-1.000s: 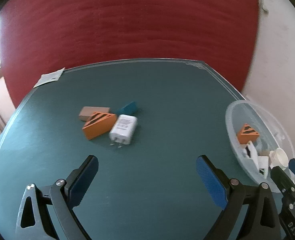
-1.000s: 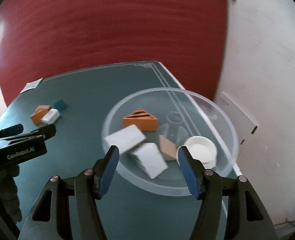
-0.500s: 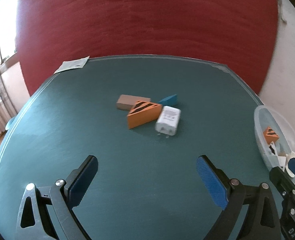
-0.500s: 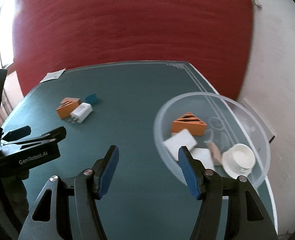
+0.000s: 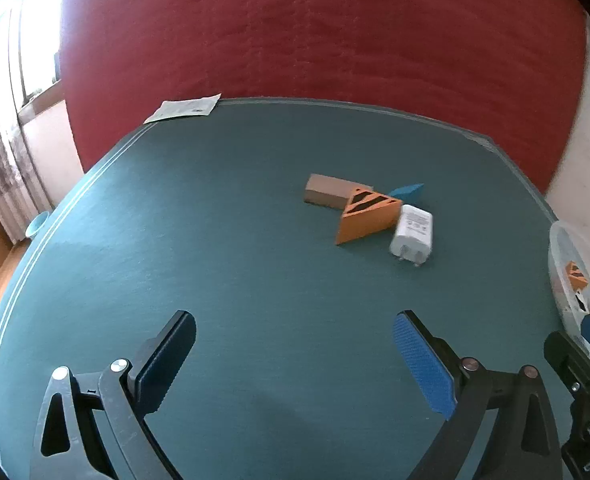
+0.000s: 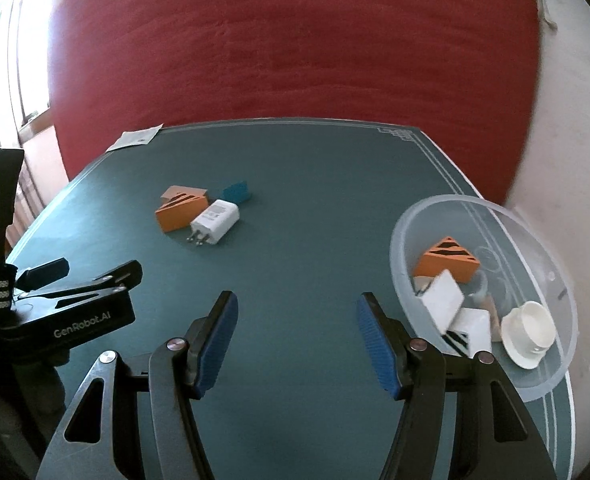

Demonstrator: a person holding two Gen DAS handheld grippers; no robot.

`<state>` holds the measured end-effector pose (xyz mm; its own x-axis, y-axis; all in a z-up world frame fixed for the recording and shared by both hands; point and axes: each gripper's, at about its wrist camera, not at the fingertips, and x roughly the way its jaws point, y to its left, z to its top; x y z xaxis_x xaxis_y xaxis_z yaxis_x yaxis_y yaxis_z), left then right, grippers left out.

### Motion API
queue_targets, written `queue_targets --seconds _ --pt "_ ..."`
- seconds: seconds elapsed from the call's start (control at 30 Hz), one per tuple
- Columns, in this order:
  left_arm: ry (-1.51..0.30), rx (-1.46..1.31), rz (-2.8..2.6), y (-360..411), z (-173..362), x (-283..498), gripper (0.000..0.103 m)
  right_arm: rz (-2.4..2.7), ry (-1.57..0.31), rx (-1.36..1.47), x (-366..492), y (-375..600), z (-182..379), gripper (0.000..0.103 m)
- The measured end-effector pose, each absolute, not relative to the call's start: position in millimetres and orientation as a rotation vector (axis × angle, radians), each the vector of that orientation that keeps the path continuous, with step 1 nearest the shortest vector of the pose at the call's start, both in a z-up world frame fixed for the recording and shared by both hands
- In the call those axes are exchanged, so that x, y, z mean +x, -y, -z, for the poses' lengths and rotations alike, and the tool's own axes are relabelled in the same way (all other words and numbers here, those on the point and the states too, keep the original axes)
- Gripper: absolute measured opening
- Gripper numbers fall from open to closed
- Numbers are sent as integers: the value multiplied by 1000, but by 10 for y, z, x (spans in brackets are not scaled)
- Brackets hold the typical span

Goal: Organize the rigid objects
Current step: 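Move the right tool to the white charger and close on it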

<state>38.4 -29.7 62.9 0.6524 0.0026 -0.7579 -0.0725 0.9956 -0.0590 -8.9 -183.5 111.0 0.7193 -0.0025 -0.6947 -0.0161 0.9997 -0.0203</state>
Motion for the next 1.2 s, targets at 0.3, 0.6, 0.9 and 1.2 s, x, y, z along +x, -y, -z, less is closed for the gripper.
queue_targets --seconds 0.3,0.6,0.9,1.2 --pt "-871 -110 -58 158 -586 430 101 -16 -788 -37 -10 1711 -1060 63" --pt "-869 -117 -69 69 -582 503 101 -66 -894 84 225 1874 -846 63" --pt "-851 -126 -87 -13 -580 500 101 -126 -894 59 545 1712 -803 72" --pt "-846 -142 -109 -103 -545 501 101 -149 -910 77 973 1567 -705 72"
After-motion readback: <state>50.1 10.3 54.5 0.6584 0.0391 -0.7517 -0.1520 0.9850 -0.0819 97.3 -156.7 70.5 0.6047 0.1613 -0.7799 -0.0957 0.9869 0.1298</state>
